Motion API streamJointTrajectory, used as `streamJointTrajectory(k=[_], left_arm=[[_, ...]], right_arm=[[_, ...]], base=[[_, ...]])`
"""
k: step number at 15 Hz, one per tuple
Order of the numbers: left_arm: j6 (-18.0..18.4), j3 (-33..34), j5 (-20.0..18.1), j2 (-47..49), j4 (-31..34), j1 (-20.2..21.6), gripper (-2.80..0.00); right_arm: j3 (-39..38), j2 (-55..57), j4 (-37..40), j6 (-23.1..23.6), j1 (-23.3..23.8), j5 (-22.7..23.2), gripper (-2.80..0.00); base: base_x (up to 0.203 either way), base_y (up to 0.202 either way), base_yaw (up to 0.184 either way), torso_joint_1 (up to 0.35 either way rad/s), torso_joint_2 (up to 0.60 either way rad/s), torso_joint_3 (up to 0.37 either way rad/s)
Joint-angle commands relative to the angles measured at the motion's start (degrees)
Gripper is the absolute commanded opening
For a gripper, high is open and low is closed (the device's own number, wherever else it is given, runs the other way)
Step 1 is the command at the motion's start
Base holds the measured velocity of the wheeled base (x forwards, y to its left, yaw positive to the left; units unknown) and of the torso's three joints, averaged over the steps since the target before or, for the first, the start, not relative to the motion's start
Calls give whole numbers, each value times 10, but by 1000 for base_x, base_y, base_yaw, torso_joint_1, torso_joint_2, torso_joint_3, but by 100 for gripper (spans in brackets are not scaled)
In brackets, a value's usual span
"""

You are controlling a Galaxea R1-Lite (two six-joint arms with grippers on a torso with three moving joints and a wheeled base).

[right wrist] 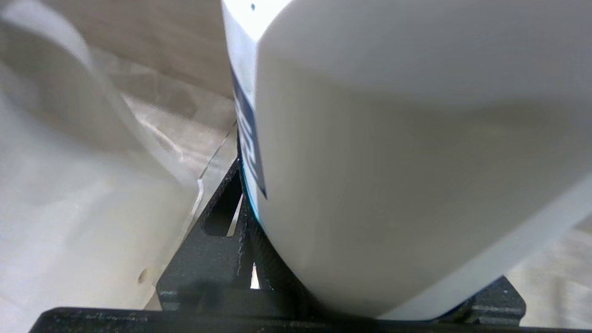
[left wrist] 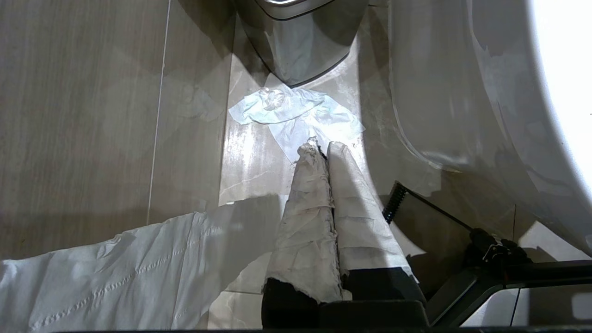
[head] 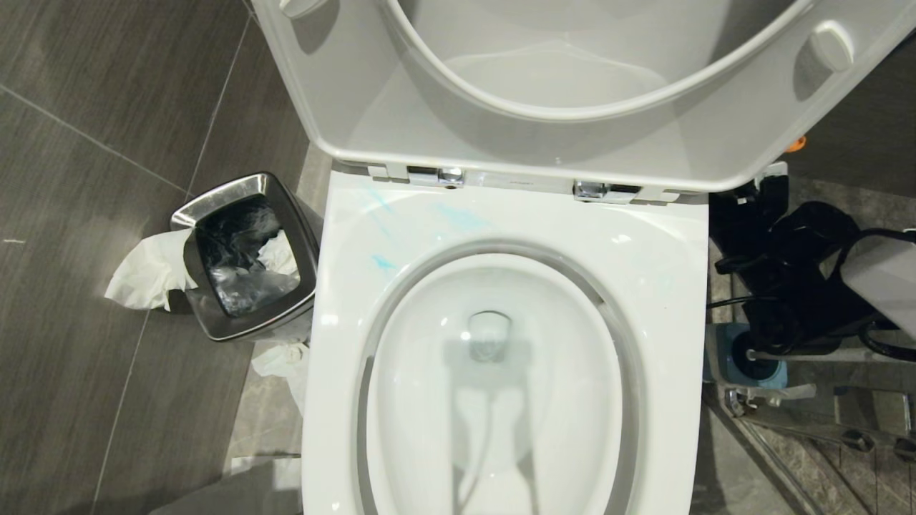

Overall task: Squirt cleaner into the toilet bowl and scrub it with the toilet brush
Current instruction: Pour in the cleaning agent

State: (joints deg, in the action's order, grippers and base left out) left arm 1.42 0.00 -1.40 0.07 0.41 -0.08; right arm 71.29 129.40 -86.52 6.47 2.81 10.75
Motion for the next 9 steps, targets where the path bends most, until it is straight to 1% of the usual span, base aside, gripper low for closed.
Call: streamJointTrajectory(k=[1,5,9], left_arm=[[0,1,0,0,0,0,-280],[0,1,0,0,0,0,-280],[0,1,0,0,0,1,-280]], right_arm=[[-53,-84,0,1,7,-8,-280],[-139,-195,37,0,10,-47,-280],[-258,-312,56,-7,11,-55,-280]], base=[[0,0,0,0,0,0],[0,0,0,-1,-10,1],[0,0,0,0,0,0]])
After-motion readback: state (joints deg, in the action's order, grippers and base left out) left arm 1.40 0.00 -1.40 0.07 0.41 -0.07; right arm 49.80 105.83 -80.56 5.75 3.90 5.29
